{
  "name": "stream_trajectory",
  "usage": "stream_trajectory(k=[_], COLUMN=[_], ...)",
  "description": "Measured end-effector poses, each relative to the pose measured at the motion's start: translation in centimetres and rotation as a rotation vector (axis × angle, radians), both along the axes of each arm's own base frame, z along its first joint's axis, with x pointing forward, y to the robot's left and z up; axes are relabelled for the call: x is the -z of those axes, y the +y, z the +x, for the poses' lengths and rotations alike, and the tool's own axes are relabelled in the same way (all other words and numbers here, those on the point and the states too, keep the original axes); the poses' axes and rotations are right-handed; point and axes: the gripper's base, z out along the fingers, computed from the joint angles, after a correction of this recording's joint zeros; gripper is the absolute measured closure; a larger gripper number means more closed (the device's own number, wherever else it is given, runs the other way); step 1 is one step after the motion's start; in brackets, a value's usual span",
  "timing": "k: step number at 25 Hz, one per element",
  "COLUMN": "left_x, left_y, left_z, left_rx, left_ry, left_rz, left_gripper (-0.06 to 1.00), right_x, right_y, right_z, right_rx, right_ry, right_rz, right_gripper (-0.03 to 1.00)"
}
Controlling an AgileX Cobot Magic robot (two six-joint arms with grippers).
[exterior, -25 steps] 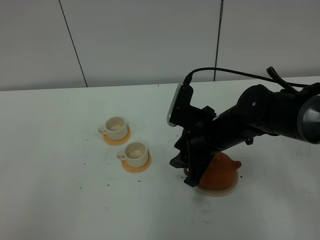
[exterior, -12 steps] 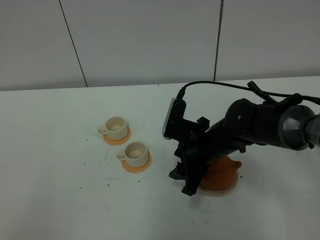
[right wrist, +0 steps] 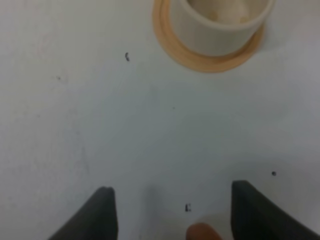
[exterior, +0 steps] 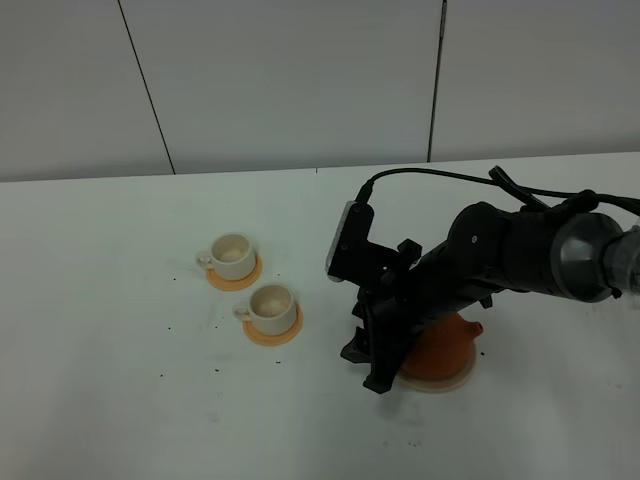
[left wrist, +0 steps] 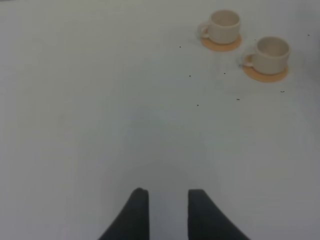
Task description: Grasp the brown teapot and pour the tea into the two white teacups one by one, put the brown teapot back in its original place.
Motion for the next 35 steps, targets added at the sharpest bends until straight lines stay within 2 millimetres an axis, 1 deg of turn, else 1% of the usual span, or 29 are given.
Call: stream_trajectory(k=[6, 12, 19, 32, 35], left_x=[0.0, 0.0, 0.0, 0.0, 0.0], left_y=[0.0, 0.0, 0.0, 0.0, 0.0], left_z=[0.0, 0.0, 0.0, 0.0, 0.0], left_rx=[0.0, 0.0, 0.0, 0.0, 0.0], left_ry=[0.0, 0.0, 0.0, 0.0, 0.0], left_rz=[0.0, 0.0, 0.0, 0.0, 0.0], left_gripper=[0.69, 0.69, 0.69, 0.69, 0.69], right_x=[0.1, 0.1, 0.1, -0.1, 0.3], right_y=[0.0, 0.6, 0.7, 0.8, 0.8], right_z=[-0.2, -0.8, -1.0, -0.2, -0.3], right_rx=[0.006, -0.018, -0.015, 0.005, -0.006], right_ry=[0.033, 0.046, 0.079, -0.03, -0.03], right_rz=[0.004, 0.002, 0.005, 0.002, -0.022], right_gripper=[0.48, 0.48, 0.48, 0.48, 0.48])
